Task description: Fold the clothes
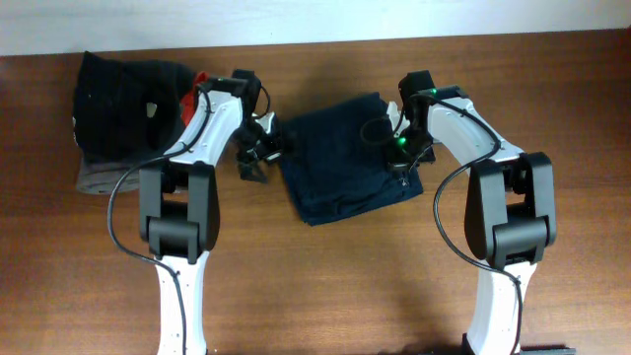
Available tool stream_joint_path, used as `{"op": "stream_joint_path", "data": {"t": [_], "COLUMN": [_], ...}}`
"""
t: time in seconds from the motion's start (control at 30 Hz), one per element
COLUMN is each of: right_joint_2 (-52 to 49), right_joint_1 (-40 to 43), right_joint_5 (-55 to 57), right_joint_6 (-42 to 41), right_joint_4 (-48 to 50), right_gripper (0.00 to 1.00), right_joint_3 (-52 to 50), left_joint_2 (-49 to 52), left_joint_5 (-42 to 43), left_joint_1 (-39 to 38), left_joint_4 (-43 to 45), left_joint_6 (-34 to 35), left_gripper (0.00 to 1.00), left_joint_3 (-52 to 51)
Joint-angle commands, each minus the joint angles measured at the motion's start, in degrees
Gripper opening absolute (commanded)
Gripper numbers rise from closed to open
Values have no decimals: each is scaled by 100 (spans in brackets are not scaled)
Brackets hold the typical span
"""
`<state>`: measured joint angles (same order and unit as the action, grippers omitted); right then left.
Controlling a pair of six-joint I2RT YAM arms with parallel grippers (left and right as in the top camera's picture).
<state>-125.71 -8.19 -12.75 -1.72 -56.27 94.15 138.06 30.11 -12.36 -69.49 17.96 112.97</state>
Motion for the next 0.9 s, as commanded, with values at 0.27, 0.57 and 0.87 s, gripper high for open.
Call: {"op": "stream_joint_path", "data": {"t": [0.27, 0.57, 0.87], "right_joint_2": [-212, -212, -212], "right_joint_1": [-7, -7, -7], "right_joint_5": [140, 39, 39], "right_joint_6": [-70, -70, -70], "right_joint_4": [-48, -66, -70], "right_gripper": [4, 4, 4], "right_joint_3": [-271, -271, -271], "left_joint_2": [238, 238, -291], "left_joint_5": [1121, 1054, -129], "left_joint_1": [-719, -728, -92], "left_joint_4": [2000, 1897, 966], "left_joint_6": [1349, 1346, 1060], "left_gripper": [99, 87, 97], "left_joint_3": [-1731, -1729, -1731]}}
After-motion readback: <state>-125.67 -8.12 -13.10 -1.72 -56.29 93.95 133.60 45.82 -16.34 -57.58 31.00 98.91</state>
